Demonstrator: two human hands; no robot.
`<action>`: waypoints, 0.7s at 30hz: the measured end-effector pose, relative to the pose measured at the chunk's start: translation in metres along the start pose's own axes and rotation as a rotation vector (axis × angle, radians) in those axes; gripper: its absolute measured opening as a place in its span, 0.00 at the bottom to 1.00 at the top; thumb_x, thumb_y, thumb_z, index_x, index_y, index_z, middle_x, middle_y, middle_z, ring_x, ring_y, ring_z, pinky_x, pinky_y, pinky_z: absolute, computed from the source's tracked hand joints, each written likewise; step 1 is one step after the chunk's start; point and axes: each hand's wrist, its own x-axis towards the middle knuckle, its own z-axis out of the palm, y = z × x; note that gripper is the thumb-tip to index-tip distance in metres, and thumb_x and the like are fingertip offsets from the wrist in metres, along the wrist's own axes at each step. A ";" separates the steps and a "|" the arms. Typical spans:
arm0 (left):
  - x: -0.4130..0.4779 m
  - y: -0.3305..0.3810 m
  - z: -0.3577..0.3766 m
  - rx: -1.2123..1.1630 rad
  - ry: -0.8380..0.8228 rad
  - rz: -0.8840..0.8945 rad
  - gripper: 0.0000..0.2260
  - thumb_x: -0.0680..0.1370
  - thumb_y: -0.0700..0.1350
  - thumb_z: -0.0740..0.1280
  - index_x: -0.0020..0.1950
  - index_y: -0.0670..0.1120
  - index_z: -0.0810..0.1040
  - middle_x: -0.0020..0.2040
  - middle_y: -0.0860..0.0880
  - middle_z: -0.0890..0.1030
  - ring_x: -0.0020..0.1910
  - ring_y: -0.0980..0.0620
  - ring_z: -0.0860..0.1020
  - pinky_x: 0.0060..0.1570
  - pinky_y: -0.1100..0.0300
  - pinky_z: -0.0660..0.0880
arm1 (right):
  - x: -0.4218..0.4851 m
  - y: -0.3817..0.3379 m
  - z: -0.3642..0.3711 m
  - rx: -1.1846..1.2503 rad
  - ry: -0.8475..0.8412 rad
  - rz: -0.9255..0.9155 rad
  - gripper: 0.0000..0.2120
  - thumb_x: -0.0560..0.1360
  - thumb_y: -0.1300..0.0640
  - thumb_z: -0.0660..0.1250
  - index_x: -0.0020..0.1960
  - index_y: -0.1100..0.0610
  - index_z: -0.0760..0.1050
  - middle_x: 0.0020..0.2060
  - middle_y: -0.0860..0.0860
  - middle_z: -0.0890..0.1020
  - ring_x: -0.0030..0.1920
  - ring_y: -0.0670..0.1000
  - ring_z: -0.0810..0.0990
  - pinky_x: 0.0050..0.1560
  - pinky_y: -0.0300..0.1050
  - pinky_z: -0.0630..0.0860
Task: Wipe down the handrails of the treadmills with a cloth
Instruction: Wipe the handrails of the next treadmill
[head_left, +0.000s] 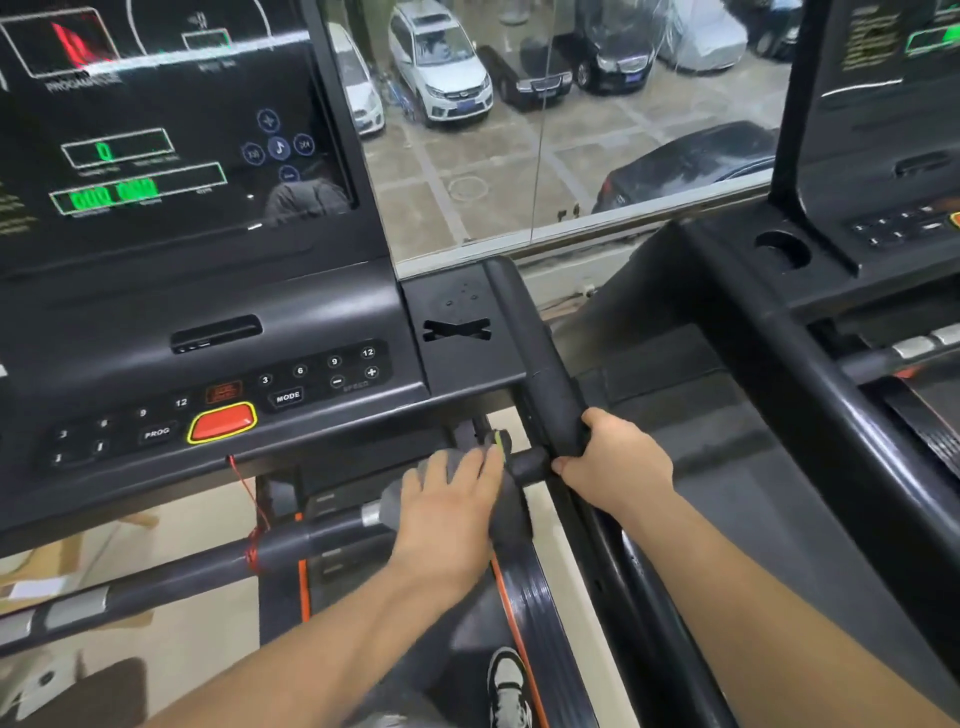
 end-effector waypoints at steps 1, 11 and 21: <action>0.011 0.022 -0.004 -0.012 0.018 -0.025 0.42 0.70 0.49 0.70 0.81 0.48 0.55 0.74 0.48 0.67 0.69 0.37 0.68 0.62 0.39 0.68 | 0.000 0.001 0.000 0.007 0.004 0.003 0.18 0.72 0.45 0.72 0.57 0.51 0.74 0.49 0.49 0.82 0.51 0.56 0.81 0.49 0.49 0.80; -0.019 -0.056 0.006 -0.222 0.116 -0.072 0.36 0.65 0.43 0.72 0.74 0.42 0.71 0.63 0.45 0.79 0.58 0.41 0.79 0.54 0.49 0.80 | 0.005 0.009 0.004 0.010 -0.006 -0.023 0.20 0.72 0.44 0.72 0.60 0.49 0.74 0.49 0.48 0.81 0.50 0.55 0.81 0.49 0.49 0.80; 0.053 0.054 -0.030 -0.239 0.003 -0.114 0.18 0.73 0.57 0.61 0.58 0.51 0.75 0.57 0.50 0.79 0.58 0.43 0.77 0.55 0.47 0.71 | 0.007 0.011 0.009 0.012 -0.007 -0.013 0.13 0.69 0.51 0.68 0.52 0.49 0.71 0.50 0.50 0.80 0.49 0.58 0.80 0.44 0.46 0.75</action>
